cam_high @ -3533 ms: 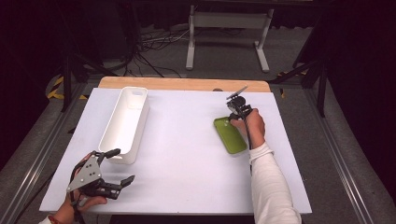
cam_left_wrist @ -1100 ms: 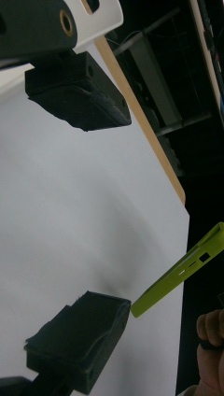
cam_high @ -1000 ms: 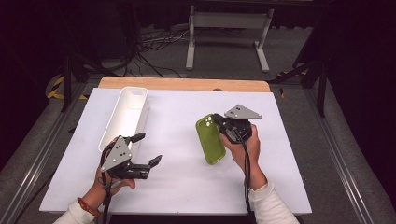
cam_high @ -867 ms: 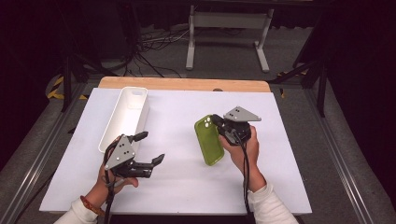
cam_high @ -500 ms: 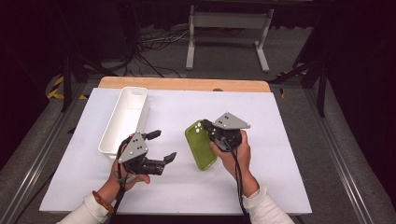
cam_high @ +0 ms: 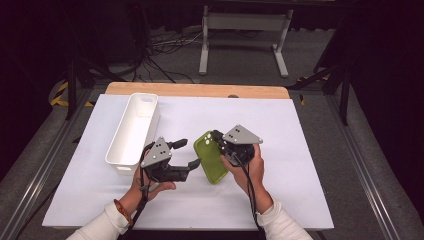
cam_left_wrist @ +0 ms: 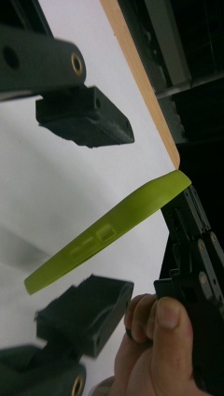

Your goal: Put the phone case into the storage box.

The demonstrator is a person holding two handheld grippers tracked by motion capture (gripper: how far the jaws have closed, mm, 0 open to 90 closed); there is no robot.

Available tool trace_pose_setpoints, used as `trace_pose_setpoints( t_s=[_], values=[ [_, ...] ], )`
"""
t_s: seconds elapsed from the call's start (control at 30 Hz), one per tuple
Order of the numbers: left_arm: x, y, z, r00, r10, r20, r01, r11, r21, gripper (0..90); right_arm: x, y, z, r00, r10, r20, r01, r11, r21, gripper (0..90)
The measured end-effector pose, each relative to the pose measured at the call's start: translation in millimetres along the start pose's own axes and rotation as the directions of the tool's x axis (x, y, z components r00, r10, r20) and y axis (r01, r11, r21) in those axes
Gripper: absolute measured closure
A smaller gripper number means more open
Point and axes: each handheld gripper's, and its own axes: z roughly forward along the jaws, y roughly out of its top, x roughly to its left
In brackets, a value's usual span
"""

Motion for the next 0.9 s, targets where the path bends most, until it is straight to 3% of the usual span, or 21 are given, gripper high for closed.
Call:
trace_pose_setpoints(
  t_s=[0.4, 0.67, 0.9],
  values=[
    [8.8, 4.1, -3.8, 0.999, -0.041, -0.017, 0.041, 0.999, -0.018, 50.6, 7.8, 2.1, -8.1, 0.9999, -0.016, 0.006, 0.017, 0.998, -0.062, 87.5],
    [14.1, 5.4, -11.1, 0.9994, -0.027, -0.023, 0.026, 0.9989, -0.04, 68.6, 15.6, 4.1, -14.5, 0.9994, -0.032, 0.012, 0.033, 0.994, -0.103, 86.4],
    [17.6, 6.7, -16.0, 0.9989, -0.035, -0.031, 0.033, 0.998, -0.054, 73.5, 21.5, 5.6, -17.9, 0.9989, -0.044, 0.018, 0.045, 0.991, -0.128, 85.8]
  ],
)
